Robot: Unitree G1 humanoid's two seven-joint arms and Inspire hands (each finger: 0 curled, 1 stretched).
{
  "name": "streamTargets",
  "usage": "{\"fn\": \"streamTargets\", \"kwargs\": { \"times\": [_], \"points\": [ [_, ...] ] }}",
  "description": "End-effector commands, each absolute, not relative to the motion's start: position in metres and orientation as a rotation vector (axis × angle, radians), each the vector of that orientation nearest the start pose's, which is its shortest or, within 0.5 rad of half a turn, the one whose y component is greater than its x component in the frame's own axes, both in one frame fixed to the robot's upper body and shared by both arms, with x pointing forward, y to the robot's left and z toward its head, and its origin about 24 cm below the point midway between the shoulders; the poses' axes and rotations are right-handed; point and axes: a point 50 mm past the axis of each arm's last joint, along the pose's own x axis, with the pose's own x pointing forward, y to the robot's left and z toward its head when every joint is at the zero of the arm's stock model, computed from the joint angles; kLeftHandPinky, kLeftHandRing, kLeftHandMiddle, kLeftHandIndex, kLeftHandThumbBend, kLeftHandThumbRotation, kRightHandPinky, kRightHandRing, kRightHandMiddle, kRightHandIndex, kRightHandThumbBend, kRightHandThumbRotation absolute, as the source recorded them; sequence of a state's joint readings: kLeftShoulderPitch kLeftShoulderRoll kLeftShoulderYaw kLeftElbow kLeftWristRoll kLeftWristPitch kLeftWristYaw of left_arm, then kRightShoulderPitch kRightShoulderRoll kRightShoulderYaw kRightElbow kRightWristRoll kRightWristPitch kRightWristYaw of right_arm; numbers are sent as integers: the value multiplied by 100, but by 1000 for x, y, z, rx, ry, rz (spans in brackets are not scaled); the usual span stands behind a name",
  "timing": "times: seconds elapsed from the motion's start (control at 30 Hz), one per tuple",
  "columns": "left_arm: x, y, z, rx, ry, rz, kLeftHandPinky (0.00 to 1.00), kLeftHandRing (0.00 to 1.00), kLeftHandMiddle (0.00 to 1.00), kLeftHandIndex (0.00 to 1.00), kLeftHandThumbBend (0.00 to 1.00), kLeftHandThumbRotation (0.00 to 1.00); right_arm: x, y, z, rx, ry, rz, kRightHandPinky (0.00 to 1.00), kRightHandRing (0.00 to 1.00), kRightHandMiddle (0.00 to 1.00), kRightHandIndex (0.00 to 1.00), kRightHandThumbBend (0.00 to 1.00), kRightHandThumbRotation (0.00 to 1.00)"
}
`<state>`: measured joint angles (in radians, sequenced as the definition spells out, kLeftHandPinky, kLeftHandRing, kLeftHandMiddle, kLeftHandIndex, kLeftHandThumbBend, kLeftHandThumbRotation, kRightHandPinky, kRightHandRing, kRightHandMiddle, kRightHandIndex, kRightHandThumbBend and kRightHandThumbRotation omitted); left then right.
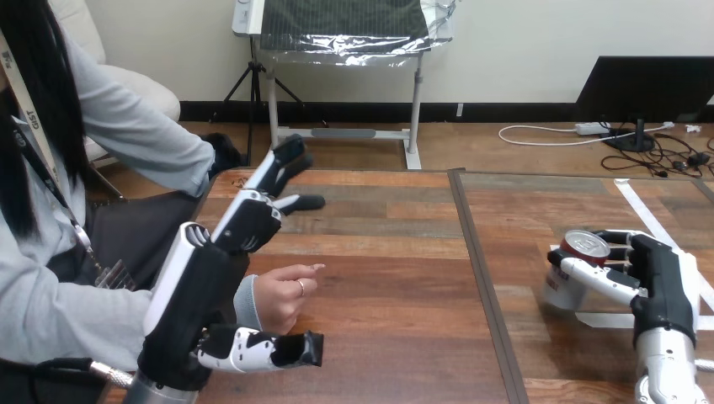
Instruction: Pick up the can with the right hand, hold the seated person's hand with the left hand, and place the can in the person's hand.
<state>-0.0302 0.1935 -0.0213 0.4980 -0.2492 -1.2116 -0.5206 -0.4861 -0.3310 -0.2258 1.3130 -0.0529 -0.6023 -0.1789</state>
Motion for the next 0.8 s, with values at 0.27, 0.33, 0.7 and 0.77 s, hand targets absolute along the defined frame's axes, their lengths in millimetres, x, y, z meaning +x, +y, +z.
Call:
{"fn": "streamTargets", "kwargs": {
  "times": [0.27,0.33,0.7,0.77],
  "points": [
    [225,183,65,347,-775,-370,71,90,97,95,100,58,323,-252,27,-244,-69,-285,39,43,48,51,81,0],
    [226,184,66,363,-773,-363,70,89,96,94,100,57,324,-251,28,-245,-77,-275,37,41,47,50,81,0],
    [227,187,66,428,-706,-337,68,83,88,85,100,45,329,-244,36,-281,-114,-247,22,28,43,50,83,0],
    [227,187,66,449,-700,-335,68,82,86,84,100,43,331,-242,38,-285,-125,-238,19,25,41,50,83,0]
  ]
}}
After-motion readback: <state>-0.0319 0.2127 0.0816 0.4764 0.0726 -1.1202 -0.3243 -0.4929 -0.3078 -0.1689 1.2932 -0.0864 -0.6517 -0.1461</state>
